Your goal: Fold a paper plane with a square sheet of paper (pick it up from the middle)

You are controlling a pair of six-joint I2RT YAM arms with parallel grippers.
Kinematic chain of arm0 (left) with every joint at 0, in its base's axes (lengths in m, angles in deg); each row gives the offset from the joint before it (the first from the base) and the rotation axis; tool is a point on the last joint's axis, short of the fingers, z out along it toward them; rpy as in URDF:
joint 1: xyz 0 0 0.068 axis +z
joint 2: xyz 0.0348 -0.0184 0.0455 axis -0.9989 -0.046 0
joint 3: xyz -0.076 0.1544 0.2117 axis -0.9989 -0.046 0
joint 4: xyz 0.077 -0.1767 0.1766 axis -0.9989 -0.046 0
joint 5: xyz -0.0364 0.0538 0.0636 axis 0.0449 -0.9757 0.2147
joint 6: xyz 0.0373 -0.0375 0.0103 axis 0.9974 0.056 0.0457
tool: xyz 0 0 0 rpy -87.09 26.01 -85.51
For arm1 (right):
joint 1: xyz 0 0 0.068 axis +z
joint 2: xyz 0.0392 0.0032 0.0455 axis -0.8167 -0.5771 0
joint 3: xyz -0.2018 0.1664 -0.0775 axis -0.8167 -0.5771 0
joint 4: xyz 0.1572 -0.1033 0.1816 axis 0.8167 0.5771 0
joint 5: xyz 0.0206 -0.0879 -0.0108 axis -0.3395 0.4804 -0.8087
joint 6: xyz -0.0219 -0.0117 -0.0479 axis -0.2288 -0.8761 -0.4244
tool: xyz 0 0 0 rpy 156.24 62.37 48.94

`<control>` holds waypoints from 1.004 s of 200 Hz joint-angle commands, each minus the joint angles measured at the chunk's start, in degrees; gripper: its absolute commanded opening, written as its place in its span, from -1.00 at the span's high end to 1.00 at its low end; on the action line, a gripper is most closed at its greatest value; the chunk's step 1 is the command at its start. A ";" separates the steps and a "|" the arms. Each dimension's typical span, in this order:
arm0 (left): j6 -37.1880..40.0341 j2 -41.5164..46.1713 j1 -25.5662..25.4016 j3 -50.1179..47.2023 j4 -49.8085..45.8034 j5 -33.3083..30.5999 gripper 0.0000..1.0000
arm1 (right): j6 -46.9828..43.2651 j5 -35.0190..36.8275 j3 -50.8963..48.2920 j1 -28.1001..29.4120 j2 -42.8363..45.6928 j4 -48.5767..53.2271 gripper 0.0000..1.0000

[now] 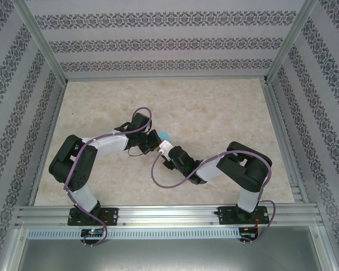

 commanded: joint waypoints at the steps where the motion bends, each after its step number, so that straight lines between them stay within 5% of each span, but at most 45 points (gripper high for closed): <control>1: 0.21 1.70 1.04 -0.36 -1.05 -0.02 0.78 | 1.95 -1.68 0.17 -0.99 0.46 -3.12 0.69; 93: 7.13 10.24 11.34 -3.88 -4.47 -1.10 -0.05 | 19.16 -18.02 1.03 -5.04 1.56 0.90 0.99; 201: 11.07 19.58 11.75 -18.93 12.44 3.74 -0.35 | 39.59 -29.66 6.26 -10.88 0.22 7.98 1.00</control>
